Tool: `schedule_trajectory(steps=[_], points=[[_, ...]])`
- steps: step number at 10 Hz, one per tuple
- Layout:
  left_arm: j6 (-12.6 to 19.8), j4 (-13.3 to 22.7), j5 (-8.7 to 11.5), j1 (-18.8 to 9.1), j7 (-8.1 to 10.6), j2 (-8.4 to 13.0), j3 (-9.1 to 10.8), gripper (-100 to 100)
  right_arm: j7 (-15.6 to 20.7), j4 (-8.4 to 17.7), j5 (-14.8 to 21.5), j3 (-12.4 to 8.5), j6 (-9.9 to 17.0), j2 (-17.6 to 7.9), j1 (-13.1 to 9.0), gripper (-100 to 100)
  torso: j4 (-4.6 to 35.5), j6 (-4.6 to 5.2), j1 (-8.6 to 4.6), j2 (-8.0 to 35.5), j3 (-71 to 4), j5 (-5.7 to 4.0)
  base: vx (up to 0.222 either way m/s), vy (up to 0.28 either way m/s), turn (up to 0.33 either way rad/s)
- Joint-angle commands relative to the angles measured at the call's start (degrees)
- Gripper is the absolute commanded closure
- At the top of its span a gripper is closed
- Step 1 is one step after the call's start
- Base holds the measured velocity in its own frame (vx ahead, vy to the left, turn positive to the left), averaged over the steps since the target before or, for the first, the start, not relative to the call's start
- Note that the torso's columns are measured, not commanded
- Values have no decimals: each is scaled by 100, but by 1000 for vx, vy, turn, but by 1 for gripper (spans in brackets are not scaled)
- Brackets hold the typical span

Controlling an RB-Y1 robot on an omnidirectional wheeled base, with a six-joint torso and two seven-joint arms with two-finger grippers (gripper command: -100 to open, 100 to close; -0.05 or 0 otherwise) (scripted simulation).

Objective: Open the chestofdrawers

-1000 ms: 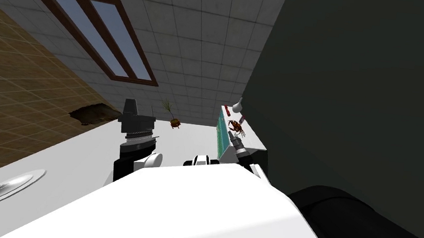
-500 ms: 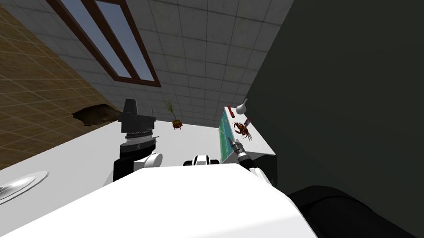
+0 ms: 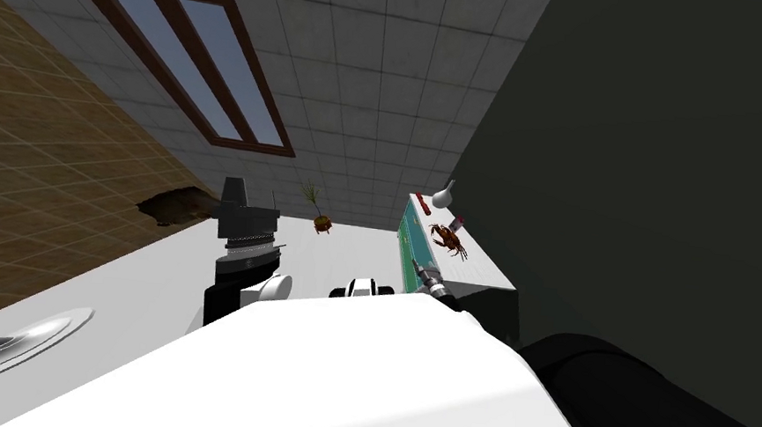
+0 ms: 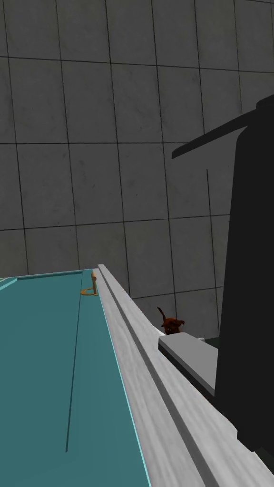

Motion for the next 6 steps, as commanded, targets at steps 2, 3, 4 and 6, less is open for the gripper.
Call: schedule_trajectory(steps=[2, 3, 4, 6], points=[[0, 0, 0, 0, 0, 0, 0, 0, 129, 115, 587, 41, 480, -258, 187, -100, -1, -1, 20, -9, -4, 6, 94, 101, 35], [0, 0, 0, 0, 0, 0, 0, 0, 253, 251, 767, 50, 700, -350, 299, -100, -4, 0, 9, -15, -10, 5, 124, 72, 67], [0, 0, 0, 0, 0, 0, 0, 0, 253, 251, 914, 50, 700, -350, 299, -100, -5, -1, 3, -19, -12, 2, 96, 72, 26], [0, 0, 0, 0, 0, 0, 0, 0, 378, 384, 1222, 57, 915, -441, 405, -100, 0, -1, 13, -1, -1, 5, 94, 88, 43]])
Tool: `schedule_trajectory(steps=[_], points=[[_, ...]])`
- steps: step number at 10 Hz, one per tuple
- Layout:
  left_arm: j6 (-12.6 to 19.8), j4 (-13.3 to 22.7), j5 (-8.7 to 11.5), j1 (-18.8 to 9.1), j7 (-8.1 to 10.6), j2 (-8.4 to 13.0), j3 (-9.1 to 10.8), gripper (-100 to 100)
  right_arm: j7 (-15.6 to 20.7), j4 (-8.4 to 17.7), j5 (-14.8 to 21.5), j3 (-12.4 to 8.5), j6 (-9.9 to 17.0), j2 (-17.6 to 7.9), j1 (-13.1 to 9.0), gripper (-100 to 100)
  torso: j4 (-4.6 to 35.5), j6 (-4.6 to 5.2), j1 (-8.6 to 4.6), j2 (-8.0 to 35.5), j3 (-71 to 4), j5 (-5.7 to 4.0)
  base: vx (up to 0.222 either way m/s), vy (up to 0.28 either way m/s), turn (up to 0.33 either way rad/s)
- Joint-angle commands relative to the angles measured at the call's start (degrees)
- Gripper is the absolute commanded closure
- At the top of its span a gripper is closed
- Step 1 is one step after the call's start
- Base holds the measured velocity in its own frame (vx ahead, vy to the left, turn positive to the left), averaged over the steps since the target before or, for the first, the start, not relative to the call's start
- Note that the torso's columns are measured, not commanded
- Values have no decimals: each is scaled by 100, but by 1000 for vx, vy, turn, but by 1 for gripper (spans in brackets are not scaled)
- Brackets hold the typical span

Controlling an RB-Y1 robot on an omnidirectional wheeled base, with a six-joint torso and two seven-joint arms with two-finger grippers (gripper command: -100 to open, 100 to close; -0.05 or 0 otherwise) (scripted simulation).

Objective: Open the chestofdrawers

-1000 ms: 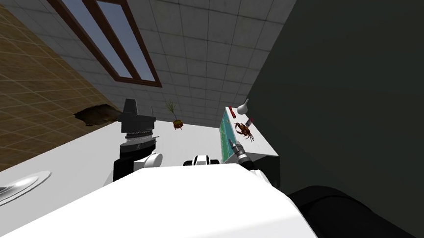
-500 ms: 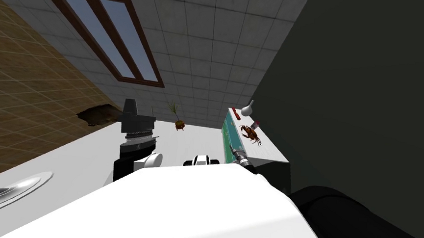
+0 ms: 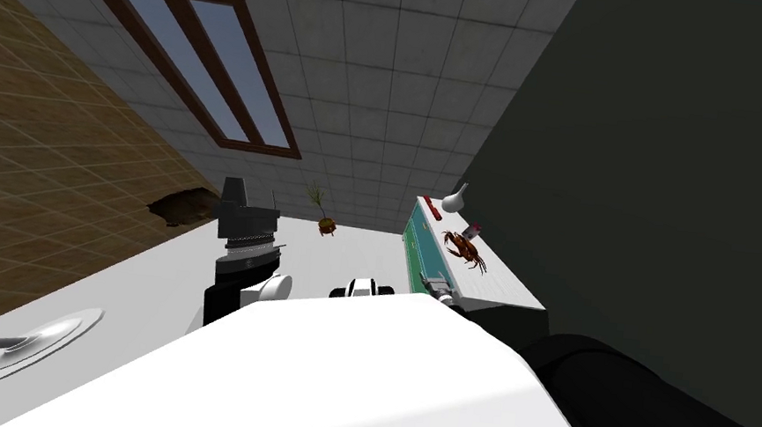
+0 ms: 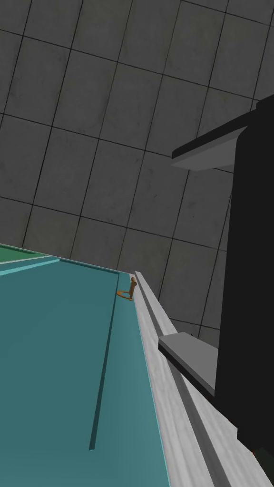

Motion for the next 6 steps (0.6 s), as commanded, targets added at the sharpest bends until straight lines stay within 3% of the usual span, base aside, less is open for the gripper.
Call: schedule_trajectory(steps=[1, 6], points=[[0, 0, 0, 0, 0, 0, 0, 0, 234, 313, 461, -58, 229, -5, 109, -100, 0, 1, -5, -1, 0, -1, 144, 77, 62], [0, 0, 0, 0, 0, 0, 0, 0, 478, 570, 1174, -52, 630, -179, 288, -100, -1, 0, 3, -4, -1, 0, 105, 45, 51]])
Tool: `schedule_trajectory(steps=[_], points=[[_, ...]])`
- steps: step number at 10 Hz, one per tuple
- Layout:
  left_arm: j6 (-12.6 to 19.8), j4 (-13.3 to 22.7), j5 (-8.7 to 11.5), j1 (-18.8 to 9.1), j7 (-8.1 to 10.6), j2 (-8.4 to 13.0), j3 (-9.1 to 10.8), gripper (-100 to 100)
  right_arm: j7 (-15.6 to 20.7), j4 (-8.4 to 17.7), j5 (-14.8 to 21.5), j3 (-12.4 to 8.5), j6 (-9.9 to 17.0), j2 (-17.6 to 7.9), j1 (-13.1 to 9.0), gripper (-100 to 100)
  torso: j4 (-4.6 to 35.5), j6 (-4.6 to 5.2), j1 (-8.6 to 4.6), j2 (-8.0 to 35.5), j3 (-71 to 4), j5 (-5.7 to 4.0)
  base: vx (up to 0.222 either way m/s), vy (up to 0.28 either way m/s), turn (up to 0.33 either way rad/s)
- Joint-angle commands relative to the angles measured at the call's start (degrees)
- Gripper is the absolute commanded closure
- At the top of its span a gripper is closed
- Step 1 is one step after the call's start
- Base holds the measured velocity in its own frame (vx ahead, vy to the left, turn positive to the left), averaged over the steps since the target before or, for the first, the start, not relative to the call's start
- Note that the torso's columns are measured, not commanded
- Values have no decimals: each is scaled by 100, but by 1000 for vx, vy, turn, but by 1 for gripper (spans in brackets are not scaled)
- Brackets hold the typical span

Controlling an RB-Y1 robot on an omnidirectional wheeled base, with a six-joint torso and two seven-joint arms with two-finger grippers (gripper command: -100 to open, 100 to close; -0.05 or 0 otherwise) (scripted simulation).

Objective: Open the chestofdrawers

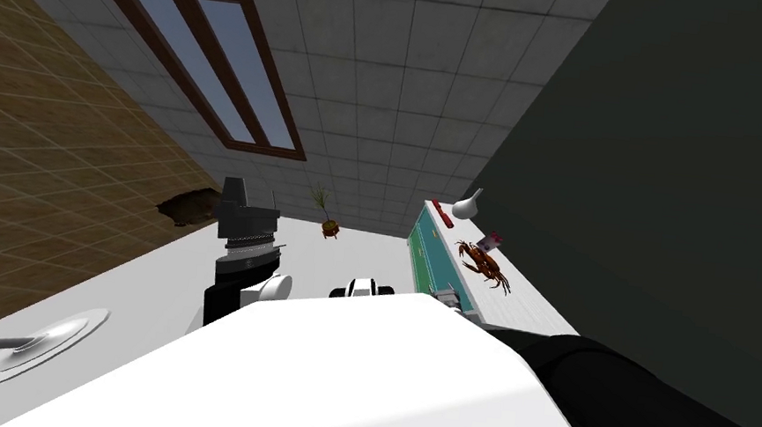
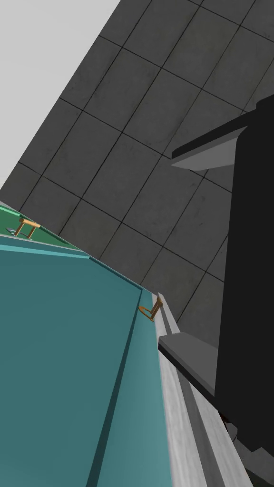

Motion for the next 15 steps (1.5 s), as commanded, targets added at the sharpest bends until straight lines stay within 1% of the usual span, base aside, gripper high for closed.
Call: schedule_trajectory(steps=[1, 2, 3, 4, 5, 6, 8, 10, 11, 12, 13, 15], points=[[0, 0, 0, 0, 0, 0, 0, 0, 188, 154, 393, 42, 353, -214, 128, -100, 0, 2, -4, 3, -1, 1, 150, 63, 70], [0, 0, 0, 0, 0, 0, 0, 0, 188, 154, 394, 42, 366, -214, 128, -100, -4, 0, -3, -14, -9, 0, 128, 42, 41], [0, 0, 0, 0, 0, 0, 0, 0, 305, 275, 609, 41, 550, -291, 201, -100, -3, 2, -12, -4, -6, -1, 118, 14, 70], [0, 0, 0, 0, 0, 0, 0, 0, 305, 275, 651, 41, 550, -291, 201, -100, 0, 1, -19, 1, 0, -5, 101, 7, 53], [0, 0, 0, 0, 0, 0, 1, 0, 420, 393, 895, 40, 726, -364, 268, -100, 2, 1, -17, 8, 3, -4, 132, 17, 98], [0, 0, 0, 0, 0, 0, 0, 0, 531, 505, 1060, 37, 870, -432, 330, -100, -1, 0, -9, -3, -2, -2, 180, 13, 120], [0, 0, 0, 1, 0, 1, 1, 0, 531, 505, 1127, 37, 896, -432, 330, -100, -3, 3, -8, -4, -6, -1, 103, -1, 23], [0, 0, 0, -1, 0, 0, 0, 0, 744, 714, 1549, 29, 1213, -564, 440, -100, 6, 0, -5, 19, 12, -1, 115, 15, 110], [0, 0, 0, 0, 0, 0, 0, 0, 744, 714, 1560, 29, 1213, -564, 440, -100, -4, -1, -3, -16, -9, 0, 145, -2, 53], [0, 0, 0, 1, 0, 1, 1, 0, 844, 809, 1760, 24, 1360, -631, 490, -100, -6, 2, -11, -15, -13, -1, 129, -16, 70], [0, 0, 0, 0, 0, 1, 1, 0, 844, 809, 1760, 24, 1360, -631, 490, -100, -3, 0, -14, -7, -6, -3, 109, -20, 37], [0, 0, 0, 0, 0, 1, 1, 0, 1030, 980, 2129, 14, 1633, -770, 580, -100, 2, 0, -7, 6, 3, -2, 132, -16, 112]])
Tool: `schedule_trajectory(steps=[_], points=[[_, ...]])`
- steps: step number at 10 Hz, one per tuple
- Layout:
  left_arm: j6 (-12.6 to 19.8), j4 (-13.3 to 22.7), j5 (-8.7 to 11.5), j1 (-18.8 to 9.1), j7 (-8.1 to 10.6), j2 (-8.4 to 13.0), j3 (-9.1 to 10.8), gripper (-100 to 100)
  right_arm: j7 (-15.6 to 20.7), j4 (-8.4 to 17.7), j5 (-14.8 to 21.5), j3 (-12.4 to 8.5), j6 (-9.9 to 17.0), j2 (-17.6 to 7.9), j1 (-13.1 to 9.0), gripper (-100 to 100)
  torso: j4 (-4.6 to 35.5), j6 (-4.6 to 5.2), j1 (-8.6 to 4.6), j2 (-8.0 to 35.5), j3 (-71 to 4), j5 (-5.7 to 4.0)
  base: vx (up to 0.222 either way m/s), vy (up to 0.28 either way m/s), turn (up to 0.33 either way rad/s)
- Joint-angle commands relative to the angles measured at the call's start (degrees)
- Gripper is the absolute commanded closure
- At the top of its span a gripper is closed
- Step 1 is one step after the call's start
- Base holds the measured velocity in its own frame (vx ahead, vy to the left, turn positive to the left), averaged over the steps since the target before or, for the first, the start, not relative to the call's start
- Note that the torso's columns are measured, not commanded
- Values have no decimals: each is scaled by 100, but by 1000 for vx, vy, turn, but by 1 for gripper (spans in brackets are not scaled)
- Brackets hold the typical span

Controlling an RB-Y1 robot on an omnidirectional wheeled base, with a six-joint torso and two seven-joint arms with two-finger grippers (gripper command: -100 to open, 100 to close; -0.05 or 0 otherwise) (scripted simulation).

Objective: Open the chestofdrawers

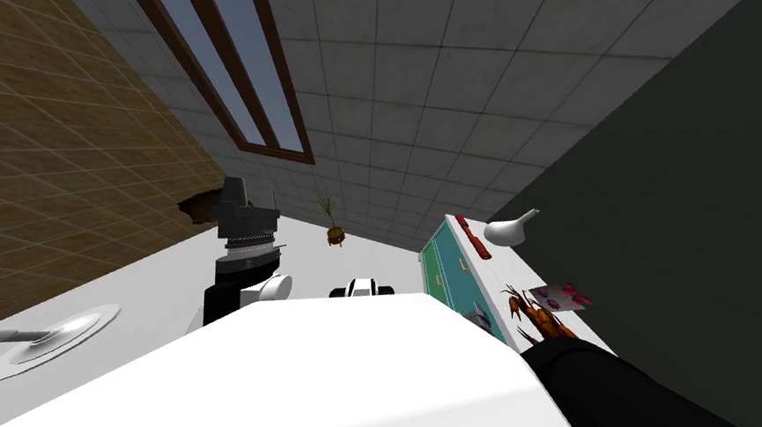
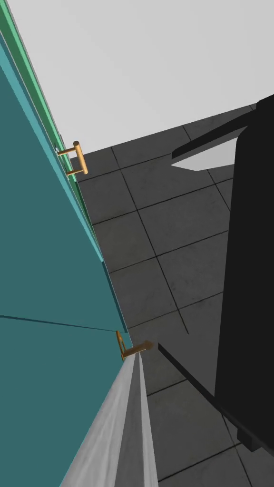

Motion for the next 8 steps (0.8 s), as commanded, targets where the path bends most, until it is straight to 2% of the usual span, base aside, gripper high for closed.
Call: schedule_trajectory(steps=[1, 6, 8], points=[[0, 0, 0, 0, 0, 0, 0, 0, 135, 146, 272, -16, 206, -119, 52, -100, -3, 0, 0, -12, -8, 1, 123, -24, 39], [0, 0, 0, 1, 0, 0, 0, 0, 539, 493, 1085, -41, 801, -494, 250, -100, -6, 1, 10, -17, -11, 4, 157, -32, 98], [0, 0, 0, 1, 0, 0, 1, 0, 629, 559, 1277, -46, 937, -594, 300, -100, -3, 2, -8, -8, -7, -2, 159, -45, 76]])
